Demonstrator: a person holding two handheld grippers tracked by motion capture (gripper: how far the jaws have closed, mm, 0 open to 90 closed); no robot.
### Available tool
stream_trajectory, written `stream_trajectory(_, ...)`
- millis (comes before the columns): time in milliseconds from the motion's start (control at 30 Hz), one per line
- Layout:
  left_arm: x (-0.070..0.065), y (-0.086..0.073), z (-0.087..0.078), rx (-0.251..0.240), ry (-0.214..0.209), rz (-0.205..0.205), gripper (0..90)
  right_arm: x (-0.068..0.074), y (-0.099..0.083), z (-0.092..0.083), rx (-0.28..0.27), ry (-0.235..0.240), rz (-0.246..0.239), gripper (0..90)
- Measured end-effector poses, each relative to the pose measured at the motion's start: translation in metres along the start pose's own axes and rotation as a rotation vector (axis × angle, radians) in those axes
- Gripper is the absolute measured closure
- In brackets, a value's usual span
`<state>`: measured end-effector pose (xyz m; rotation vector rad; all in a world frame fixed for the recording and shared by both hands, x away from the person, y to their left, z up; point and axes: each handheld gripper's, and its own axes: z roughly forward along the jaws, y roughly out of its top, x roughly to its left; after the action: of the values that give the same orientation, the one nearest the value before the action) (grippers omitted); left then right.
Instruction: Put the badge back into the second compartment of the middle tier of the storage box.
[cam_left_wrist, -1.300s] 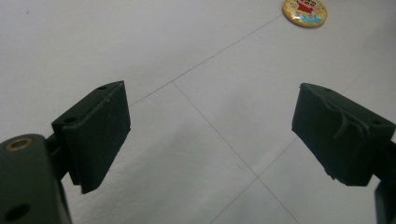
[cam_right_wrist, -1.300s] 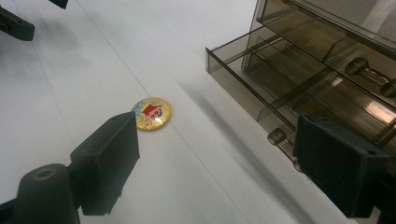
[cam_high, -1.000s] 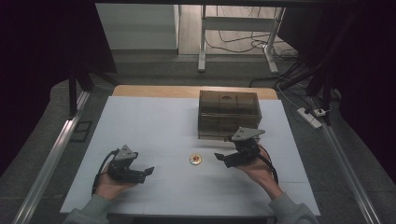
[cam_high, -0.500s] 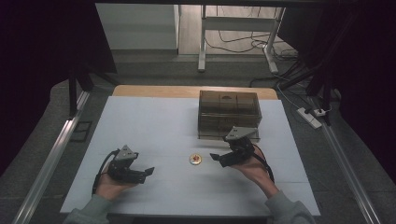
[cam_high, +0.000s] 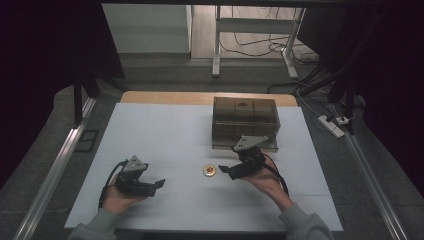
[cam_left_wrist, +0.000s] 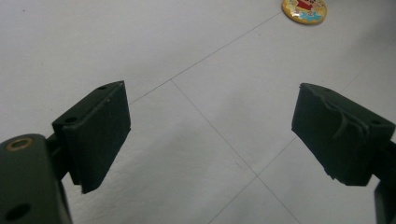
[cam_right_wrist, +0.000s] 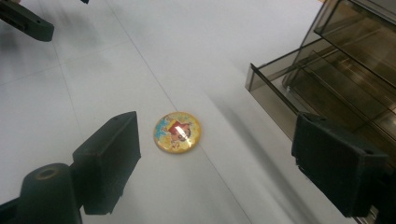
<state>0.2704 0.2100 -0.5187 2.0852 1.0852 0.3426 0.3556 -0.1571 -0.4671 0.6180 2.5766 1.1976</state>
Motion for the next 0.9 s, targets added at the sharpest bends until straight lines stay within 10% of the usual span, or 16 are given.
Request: stream_trajectory(900, 0.000, 0.000, 0.000, 0.003, -0.003, 0.002, 12.0, 0.010, 0.005, 0.030, 0.061, 0.052, -0.031, 15.6)
